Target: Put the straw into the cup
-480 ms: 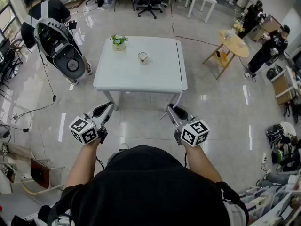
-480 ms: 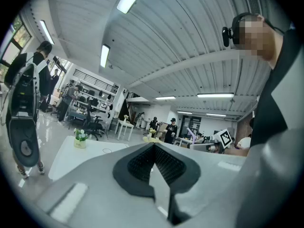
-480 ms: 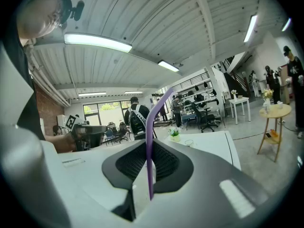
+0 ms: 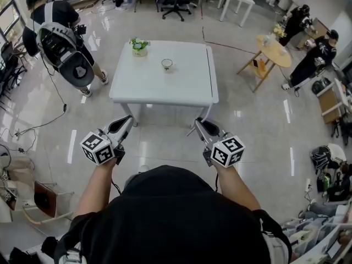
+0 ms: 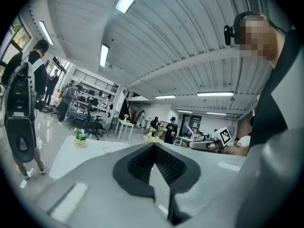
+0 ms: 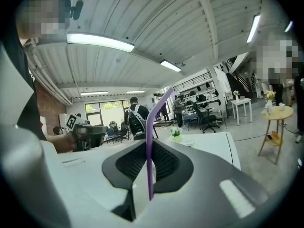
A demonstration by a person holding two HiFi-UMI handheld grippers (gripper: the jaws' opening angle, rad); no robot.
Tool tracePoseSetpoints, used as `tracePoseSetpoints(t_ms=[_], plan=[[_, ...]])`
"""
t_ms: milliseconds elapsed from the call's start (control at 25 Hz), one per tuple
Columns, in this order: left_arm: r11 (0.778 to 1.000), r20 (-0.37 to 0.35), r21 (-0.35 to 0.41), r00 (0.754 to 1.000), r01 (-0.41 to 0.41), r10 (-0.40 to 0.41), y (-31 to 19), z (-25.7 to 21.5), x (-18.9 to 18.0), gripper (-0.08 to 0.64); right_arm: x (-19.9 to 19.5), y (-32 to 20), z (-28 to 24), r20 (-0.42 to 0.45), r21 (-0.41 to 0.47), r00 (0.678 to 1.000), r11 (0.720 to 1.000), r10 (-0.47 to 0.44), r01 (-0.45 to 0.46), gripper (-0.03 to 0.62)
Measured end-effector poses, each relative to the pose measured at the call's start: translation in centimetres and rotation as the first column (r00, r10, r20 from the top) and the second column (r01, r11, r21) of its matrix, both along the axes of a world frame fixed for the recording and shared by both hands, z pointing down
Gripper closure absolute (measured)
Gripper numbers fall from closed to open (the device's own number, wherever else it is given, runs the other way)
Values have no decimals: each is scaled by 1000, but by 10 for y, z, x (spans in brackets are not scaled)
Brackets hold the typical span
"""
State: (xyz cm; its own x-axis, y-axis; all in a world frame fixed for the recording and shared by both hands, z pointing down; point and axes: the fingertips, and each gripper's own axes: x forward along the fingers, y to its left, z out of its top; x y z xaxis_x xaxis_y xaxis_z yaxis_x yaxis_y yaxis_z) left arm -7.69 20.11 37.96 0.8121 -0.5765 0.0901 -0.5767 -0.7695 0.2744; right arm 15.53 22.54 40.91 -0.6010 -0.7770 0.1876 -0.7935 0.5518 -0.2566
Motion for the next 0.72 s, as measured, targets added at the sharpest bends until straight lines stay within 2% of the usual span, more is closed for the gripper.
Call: tracePoseSetpoints(t_ms=[280,720], plan=[[1000,8,-1,1000,10,-10,9,2,5,560,12,3,0,16,11,1000,1000,14,-14,532],[999,-8,-9,999,45,-45,-1,6,-8,560,7,-7,2,12,-5,1000,1000,11,-11,532]])
